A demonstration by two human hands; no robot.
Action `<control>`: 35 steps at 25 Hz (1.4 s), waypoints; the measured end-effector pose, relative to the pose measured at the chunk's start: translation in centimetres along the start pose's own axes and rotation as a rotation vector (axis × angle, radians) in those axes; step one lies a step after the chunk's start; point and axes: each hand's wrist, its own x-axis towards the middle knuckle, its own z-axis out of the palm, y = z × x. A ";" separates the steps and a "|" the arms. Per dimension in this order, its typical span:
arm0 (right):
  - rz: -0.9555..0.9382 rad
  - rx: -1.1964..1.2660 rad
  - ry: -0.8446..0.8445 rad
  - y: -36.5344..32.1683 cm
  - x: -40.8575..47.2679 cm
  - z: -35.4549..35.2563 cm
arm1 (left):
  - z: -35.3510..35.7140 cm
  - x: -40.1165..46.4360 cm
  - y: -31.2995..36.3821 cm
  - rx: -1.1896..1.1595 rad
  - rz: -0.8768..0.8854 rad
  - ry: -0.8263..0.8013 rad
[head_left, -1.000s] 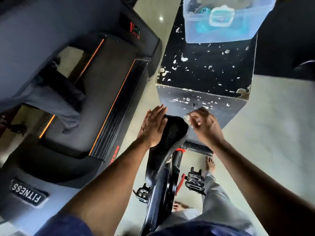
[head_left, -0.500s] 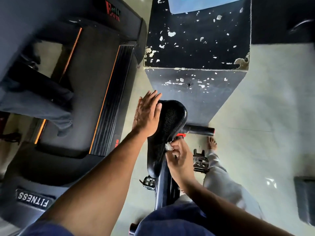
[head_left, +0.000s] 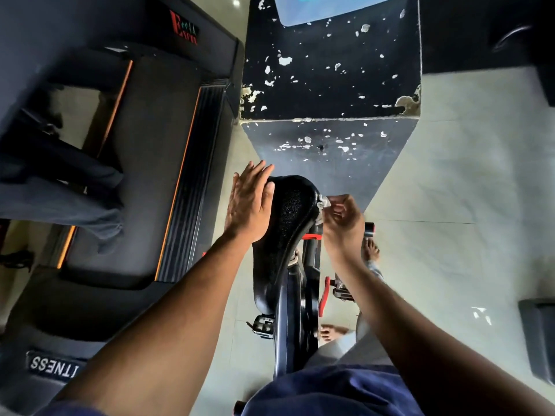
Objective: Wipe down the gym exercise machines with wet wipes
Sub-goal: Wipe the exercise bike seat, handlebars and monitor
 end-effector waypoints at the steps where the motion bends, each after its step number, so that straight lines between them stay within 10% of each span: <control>1: 0.006 -0.008 -0.042 -0.8 1.2 -0.1 | 0.0 0.0 0.0 -0.001 0.006 0.006; 11: -0.388 -0.594 -0.807 -8.5 10.3 2.8 | -0.7 -0.2 0.7 -0.022 -0.029 -0.007; 22: -0.214 -0.106 -0.066 -0.1 -2.0 -1.2 | -0.8 -0.1 1.0 -0.037 -0.055 -0.005; 31: -0.457 -0.324 -0.642 1.0 -10.7 -4.5 | -2.2 -0.6 2.0 0.013 -0.082 -0.163; 35: -0.866 -0.590 -0.430 -3.1 -0.3 -4.1 | -3.6 -0.5 0.7 -0.012 -0.005 -0.282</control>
